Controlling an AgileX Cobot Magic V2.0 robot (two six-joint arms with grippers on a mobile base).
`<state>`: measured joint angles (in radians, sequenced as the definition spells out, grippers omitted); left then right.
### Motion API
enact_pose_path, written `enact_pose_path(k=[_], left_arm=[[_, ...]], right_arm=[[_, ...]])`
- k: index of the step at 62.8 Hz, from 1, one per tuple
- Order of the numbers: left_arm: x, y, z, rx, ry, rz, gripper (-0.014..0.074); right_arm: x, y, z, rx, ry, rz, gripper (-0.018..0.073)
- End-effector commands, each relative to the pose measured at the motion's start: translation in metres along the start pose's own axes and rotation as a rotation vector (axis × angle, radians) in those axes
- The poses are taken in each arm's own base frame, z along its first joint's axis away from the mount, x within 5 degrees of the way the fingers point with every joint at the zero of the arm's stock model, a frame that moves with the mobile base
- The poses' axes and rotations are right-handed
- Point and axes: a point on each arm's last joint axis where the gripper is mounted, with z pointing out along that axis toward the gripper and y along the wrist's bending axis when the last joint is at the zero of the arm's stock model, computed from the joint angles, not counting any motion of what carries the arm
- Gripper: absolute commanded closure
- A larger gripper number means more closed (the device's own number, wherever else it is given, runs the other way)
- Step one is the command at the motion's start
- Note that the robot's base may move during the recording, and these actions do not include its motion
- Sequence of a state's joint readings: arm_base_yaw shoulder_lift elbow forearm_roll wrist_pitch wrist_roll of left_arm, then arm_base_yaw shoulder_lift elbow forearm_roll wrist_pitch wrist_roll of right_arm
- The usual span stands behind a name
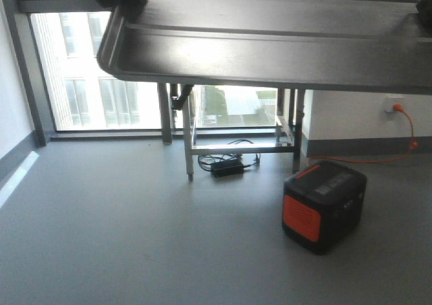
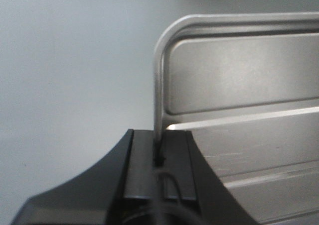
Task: Grab silver tray and stack on right shelf
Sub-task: 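Hold the silver tray raised while the base drives to the other rack, then carry the silver tray over the grey-blue tray on the shelf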
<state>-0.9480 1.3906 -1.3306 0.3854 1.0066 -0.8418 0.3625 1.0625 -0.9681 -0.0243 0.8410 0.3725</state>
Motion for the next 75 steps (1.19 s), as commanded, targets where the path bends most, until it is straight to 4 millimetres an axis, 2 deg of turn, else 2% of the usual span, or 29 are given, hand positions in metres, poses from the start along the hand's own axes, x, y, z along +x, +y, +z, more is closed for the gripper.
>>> enact_pose_path(k=[1, 38, 55, 75], left_arm=[[-0.010, 0.013, -0.020, -0.067, -0.075, 0.022, 0.0689], [-0.009, 0.009, -0.008, -0.083, -0.051, 0.034, 0.0689], [-0.007, 0.003, 0.009, -0.106, -0.013, 0.050, 0.0689], [-0.001, -0.006, 0.040, -0.153, 0.054, 0.081, 0.0689]], right_arm=[[-0.011, -0.005, -0.013, 0.053, -0.082, -0.065, 0.0503], [-0.011, -0.005, -0.013, 0.053, -0.082, -0.065, 0.0503], [-0.011, -0.005, -0.013, 0.053, -0.082, -0.065, 0.0503], [-0.011, -0.005, -0.013, 0.053, -0.082, -0.065, 0.0503]])
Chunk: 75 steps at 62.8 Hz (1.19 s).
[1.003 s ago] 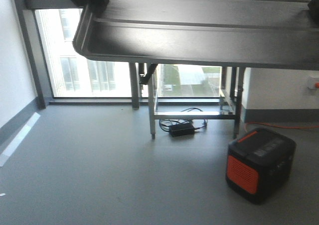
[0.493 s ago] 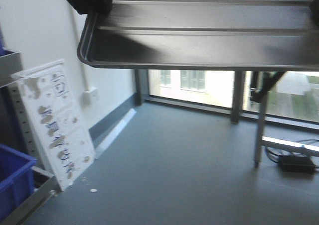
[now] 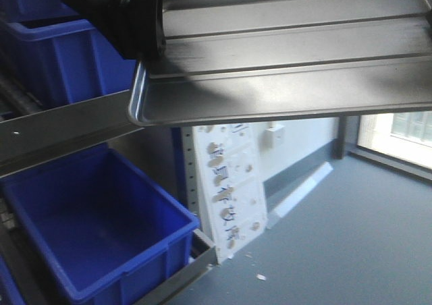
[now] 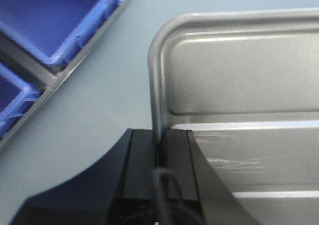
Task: Grab silver tray and stack on right shelf
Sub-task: 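Carry the silver tray over the grey-blue tray on the shelf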
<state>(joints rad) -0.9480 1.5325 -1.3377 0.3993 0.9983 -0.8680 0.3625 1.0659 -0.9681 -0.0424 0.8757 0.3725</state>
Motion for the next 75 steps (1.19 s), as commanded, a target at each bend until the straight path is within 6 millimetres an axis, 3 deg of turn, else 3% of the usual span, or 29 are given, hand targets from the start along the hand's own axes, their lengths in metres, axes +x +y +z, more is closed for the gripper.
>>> enact_pose_path(k=[1, 11, 16, 38, 62, 75], left_arm=[[-0.007, 0.009, -0.008, -0.081, -0.032, 0.053, 0.0689], [-0.004, 0.003, 0.010, -0.106, 0.005, 0.071, 0.0689], [-0.011, 0.000, 0.016, -0.115, -0.065, 0.120, 0.0689], [-0.024, 0.011, -0.003, -0.237, -0.105, -0.013, 0.0689], [-0.016, 0.014, -0.009, -0.320, -0.026, 0.120, 0.0689], [-0.015, 0.010, -0.031, -0.245, -0.086, 0.158, 0.0689]], right_arm=[[-0.013, -0.004, -0.014, 0.028, -0.113, -0.051, 0.0503], [-0.013, -0.004, -0.014, 0.028, -0.113, -0.051, 0.0503], [-0.013, -0.004, -0.014, 0.028, -0.113, -0.051, 0.0503], [-0.013, -0.004, -0.014, 0.028, -0.113, -0.051, 0.0503], [-0.013, -0.004, -0.014, 0.028, -0.113, -0.051, 0.0503], [-0.013, -0.004, -0.014, 0.028, -0.113, -0.051, 0.0503]])
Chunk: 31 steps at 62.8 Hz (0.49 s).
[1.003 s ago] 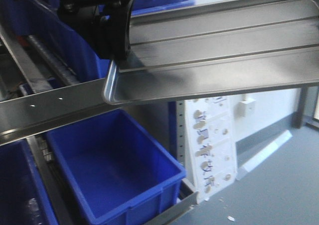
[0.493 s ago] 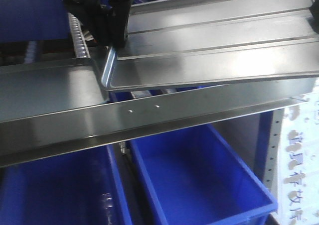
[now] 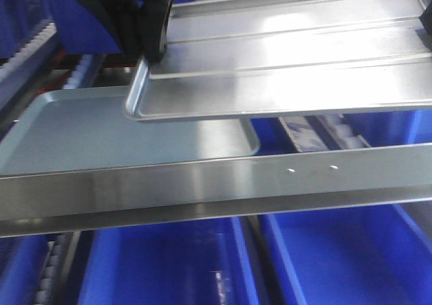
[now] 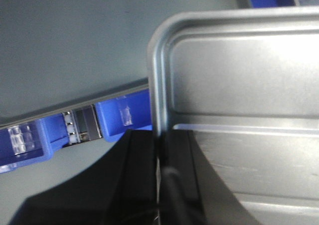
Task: Grab silver tray and stack on right shelf
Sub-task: 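Carry the silver tray over the grey-blue tray on the shelf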
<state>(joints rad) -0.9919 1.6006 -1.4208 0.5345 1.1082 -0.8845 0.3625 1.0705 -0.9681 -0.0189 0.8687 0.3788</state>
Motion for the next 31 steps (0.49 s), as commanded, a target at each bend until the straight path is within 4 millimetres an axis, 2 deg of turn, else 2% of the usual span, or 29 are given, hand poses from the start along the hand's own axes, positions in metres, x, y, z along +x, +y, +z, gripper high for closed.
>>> enact_pose_path(k=[1, 15, 31], left_arm=[[-0.006, 0.026, -0.032, -0.116, -0.059, 0.075, 0.0689], [-0.007, 0.044, -0.063, -0.072, -0.129, 0.038, 0.0689], [-0.007, 0.047, -0.067, -0.069, -0.135, 0.027, 0.0689]], right_arm=[[-0.013, -0.005, -0.015, 0.045, -0.117, -0.073, 0.0503], [-0.013, -0.005, -0.015, 0.045, -0.117, -0.073, 0.0503], [-0.013, -0.005, -0.015, 0.045, -0.117, -0.073, 0.0503]])
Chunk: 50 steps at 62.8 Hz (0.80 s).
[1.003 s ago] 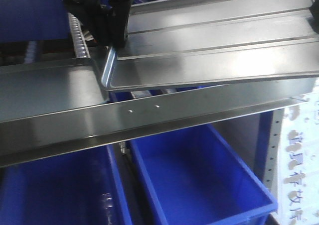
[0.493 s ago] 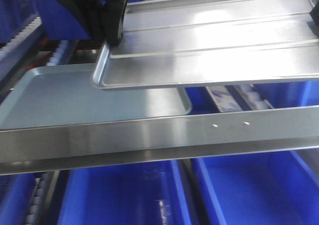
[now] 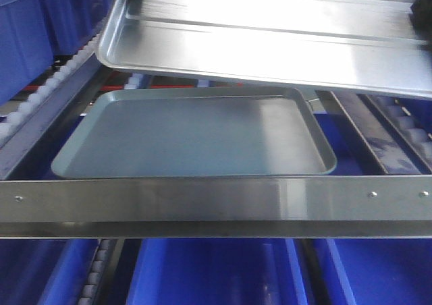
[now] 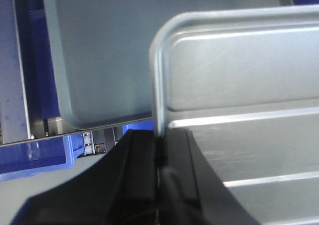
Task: Grab silver tray and stack on right shelf
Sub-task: 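Carry the silver tray over the grey-blue tray on the shelf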
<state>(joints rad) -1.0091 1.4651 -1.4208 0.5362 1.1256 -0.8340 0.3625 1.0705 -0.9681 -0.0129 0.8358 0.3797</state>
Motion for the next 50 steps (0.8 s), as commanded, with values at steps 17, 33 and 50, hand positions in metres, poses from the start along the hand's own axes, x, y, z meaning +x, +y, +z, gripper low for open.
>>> enact_pose_path(k=[17, 33, 50], left_arm=[[-0.0064, 0.0250, -0.0204, -0.144, -0.048, 0.035, 0.0689], [-0.0064, 0.0250, -0.0204, -0.144, -0.048, 0.035, 0.0689], [-0.0041, 0.0276, -0.0207, -0.173, -0.022, 0.033, 0.0689]], right_arm=[[-0.0104, -0.0060, -0.0151, 0.060, -0.088, -0.080, 0.0503], [-0.0124, -0.0051, -0.0152, 0.050, -0.110, -0.081, 0.0503], [-0.0123, -0.0051, -0.0152, 0.051, -0.109, -0.081, 0.0503]])
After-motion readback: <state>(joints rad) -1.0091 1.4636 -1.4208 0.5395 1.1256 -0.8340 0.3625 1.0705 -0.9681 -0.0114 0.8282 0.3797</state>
